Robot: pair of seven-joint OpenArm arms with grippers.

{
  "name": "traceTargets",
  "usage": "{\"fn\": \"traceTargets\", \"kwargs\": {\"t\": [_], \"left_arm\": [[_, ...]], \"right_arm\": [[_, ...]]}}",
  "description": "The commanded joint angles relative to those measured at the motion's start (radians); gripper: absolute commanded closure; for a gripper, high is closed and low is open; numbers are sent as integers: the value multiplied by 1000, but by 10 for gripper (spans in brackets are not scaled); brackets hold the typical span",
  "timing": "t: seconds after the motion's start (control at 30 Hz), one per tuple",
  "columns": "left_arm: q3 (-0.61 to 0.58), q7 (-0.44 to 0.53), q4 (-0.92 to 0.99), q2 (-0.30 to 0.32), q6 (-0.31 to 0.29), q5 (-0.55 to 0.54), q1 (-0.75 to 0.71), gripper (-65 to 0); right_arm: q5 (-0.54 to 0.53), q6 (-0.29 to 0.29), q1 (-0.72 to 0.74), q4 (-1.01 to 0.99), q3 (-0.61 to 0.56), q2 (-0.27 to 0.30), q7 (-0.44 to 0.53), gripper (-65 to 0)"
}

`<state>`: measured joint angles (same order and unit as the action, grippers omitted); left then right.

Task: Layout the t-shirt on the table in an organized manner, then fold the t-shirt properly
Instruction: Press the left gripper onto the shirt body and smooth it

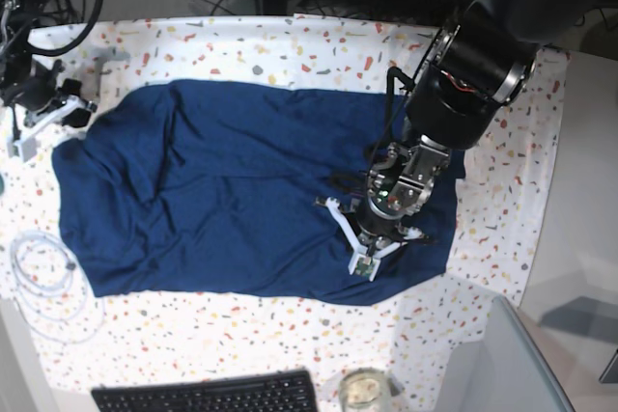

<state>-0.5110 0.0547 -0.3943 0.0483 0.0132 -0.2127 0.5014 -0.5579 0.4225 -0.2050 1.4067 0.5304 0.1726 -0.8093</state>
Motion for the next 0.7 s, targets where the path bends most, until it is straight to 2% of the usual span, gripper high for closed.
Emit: {"fn": "traceTargets", "kwargs": {"t": [0.0, 0.07, 0.13, 0.17, 0.3, 0.37, 0.5, 0.67], "left_arm": [[1, -102, 11, 9, 11, 8, -25, 0], [1, -100, 11, 11, 11, 8, -37, 0], [1, -100, 11, 15, 11, 8, -47, 0], [1, -98, 11, 26, 11, 8, -59, 0], [1, -100, -59, 43, 11, 8, -103, 0], [1, -105, -117, 66, 11, 8, -132, 0], [2, -108, -157, 80, 11, 8, -157, 0], [1, -108, -154, 83, 11, 8, -159, 0]], "right_arm": [[-15, 36, 16, 13, 4, 3, 18, -239], [-11, 63, 14, 13, -2, 0, 60, -372], [-11, 72, 11, 12, -3, -2, 100, -455], [-11, 75, 11, -2, -3, -2, 110, -477], [-11, 80, 16, -86, -3, 5, 147, -479], [-11, 86, 16, -114, -3, 5, 178, -441], [-11, 183, 16, -120, -3, 5, 184, -269], [-11, 221, 17, -120, -3, 6, 183, -56]]}}
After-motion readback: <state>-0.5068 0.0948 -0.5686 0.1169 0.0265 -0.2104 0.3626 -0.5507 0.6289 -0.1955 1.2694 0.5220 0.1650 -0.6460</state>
